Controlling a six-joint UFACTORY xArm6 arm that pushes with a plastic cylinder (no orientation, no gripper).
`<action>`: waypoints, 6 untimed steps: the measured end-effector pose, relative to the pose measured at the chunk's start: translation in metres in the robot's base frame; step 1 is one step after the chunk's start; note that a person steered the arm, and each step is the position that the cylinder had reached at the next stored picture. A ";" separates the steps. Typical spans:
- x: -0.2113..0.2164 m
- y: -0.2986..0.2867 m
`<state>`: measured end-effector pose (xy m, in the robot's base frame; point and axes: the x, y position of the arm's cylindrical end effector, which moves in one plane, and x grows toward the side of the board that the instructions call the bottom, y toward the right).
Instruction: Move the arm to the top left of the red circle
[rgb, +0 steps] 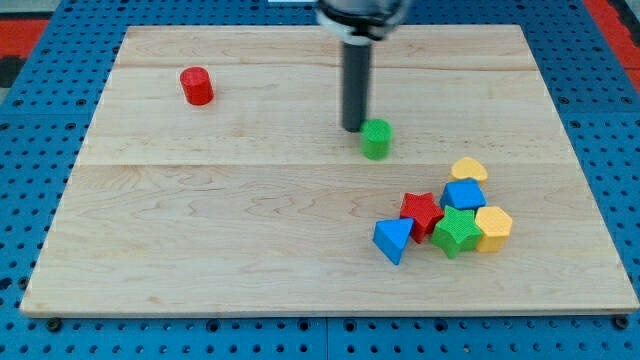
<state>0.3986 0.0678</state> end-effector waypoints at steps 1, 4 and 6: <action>0.052 0.035; -0.132 -0.170; -0.109 -0.315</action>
